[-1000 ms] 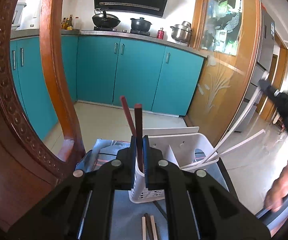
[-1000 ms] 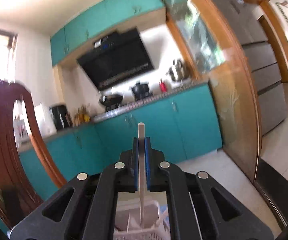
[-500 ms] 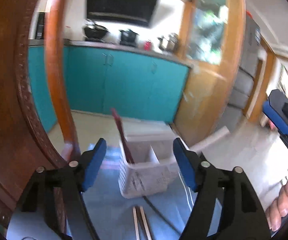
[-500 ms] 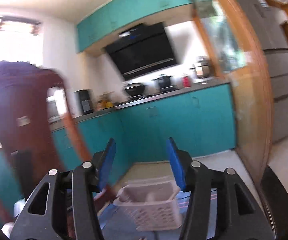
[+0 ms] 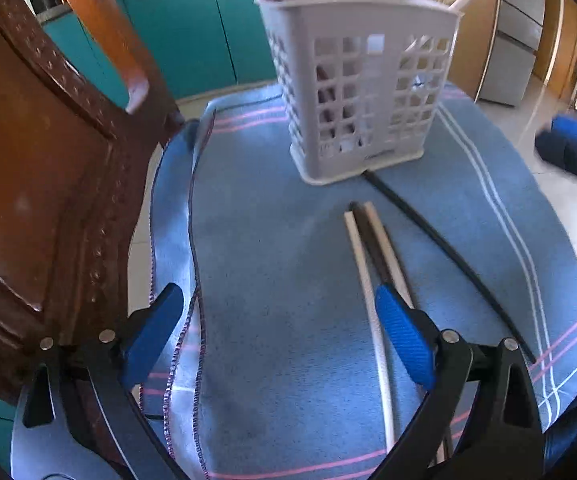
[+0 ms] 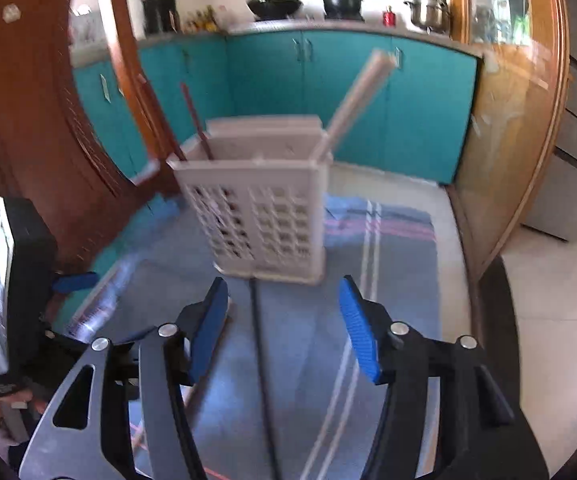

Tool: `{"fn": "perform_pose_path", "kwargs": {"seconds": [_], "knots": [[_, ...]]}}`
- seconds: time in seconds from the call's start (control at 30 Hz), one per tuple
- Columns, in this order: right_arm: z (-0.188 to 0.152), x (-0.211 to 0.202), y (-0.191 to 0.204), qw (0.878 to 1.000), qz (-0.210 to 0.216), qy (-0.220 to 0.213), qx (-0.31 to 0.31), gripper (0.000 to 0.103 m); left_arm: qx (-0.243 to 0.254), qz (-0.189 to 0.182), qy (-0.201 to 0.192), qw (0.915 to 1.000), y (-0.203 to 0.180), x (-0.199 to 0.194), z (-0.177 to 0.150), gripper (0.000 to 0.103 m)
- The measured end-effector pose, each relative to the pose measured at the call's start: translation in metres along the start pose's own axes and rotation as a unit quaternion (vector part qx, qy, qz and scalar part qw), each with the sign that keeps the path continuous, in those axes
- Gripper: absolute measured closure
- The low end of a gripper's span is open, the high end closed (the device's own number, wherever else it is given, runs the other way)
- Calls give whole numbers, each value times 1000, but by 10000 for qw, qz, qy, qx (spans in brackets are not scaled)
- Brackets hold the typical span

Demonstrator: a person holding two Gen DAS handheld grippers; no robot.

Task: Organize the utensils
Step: 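Bring both tools back down to the chopsticks on the cloth, then close right tool on the long black chopstick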

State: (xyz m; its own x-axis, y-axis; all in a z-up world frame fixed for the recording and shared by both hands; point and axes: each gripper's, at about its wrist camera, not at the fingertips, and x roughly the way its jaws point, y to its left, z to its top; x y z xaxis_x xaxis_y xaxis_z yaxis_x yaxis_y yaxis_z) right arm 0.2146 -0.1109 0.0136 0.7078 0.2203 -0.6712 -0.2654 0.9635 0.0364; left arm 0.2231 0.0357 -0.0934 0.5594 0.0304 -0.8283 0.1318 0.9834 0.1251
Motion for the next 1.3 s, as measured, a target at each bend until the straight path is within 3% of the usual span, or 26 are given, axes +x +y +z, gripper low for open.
{"fn": "perform_pose_path", "kwargs": {"seconds": [0.2, 0.43, 0.57, 0.63, 0.67, 0.9, 0.97, 1.07, 1.17, 1.23, 1.27, 1.3], "knots": [[-22, 60, -3, 9932, -105, 1153, 144, 46, -62, -92, 209, 9997, -5, 13, -2, 7], [-47, 96, 2, 9854, -52, 1701, 82, 48, -1, -22, 276, 9996, -14, 21, -2, 7], [-53, 104, 2, 9831, 67, 1816, 211, 65, 32, -19, 290, 9996, -14, 23, -3, 7], [-50, 103, 0, 9828, 103, 1801, 383, 95, 30, -5, 295, 9996, -15, 24, -3, 7], [-50, 102, -4, 9820, 69, 1798, 574, 96, 30, -4, 299, 9995, -15, 24, -4, 7], [-62, 92, -38, 9626, 64, 1927, 1903, 96, 22, -58, 393, 9992, -17, 36, -5, 7], [-63, 91, -37, 9633, 152, 1906, 1883, 93, -9, -123, 463, 9989, -19, 41, -5, 7], [-61, 87, -31, 9720, -119, 1830, 1470, 83, 17, -126, 543, 9984, -22, 48, -7, 8], [-62, 86, -26, 9728, -15, 1910, 1312, 80, -38, -209, 551, 9983, -23, 52, -8, 20], [-64, 89, -21, 9737, 50, 1928, 1209, 81, -125, -318, 554, 9979, -23, 51, -6, 39], [-64, 89, -18, 9746, 87, 1916, 1153, 83, -135, -304, 544, 9980, -24, 51, -5, 44], [-65, 89, -19, 9735, 180, 1918, 1230, 94, -136, -263, 521, 9982, -25, 51, -4, 52]]}}
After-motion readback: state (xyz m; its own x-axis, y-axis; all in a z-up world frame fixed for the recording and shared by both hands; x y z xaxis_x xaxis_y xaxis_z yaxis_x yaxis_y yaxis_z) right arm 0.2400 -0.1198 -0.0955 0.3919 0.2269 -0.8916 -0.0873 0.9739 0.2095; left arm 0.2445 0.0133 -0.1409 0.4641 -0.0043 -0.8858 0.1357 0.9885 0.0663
